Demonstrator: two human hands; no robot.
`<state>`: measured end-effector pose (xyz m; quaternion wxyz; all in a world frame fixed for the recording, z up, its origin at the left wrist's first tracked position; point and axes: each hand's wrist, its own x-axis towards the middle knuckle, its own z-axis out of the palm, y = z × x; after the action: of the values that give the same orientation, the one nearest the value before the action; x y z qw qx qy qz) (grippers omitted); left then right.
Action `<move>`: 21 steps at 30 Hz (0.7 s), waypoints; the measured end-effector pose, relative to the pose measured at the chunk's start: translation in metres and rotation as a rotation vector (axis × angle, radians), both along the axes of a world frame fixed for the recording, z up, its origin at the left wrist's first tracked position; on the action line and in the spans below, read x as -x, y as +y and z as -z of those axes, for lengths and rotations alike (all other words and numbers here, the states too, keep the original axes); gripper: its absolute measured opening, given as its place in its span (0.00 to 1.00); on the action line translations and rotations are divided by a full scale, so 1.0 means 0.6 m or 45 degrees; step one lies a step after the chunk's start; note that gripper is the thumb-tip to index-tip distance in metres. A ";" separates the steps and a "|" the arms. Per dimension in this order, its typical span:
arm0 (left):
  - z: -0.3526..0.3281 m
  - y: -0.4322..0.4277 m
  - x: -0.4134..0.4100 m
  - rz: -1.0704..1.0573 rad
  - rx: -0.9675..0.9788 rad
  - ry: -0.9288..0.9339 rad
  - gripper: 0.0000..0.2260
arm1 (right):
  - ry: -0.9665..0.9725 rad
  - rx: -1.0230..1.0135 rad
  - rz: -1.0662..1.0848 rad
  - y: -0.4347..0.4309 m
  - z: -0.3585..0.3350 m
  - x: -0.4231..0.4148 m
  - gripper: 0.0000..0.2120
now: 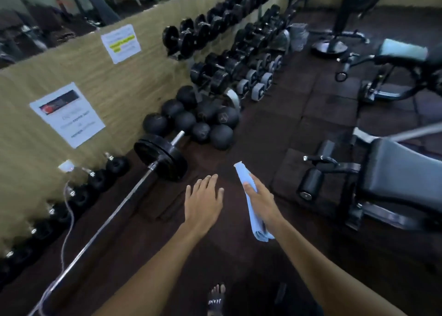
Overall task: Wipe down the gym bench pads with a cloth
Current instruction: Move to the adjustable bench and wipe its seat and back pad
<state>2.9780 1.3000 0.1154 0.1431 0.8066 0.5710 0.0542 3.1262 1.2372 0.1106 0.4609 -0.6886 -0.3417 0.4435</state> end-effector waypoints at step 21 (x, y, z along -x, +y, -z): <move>0.042 0.051 -0.698 1.382 0.035 0.056 0.23 | -0.113 0.085 1.266 -0.098 0.069 -0.485 0.20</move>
<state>3.3971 1.3306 0.0901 0.1492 0.9845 0.0761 -0.0520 3.4169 1.1785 0.0693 0.5794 -0.8006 0.0229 0.1512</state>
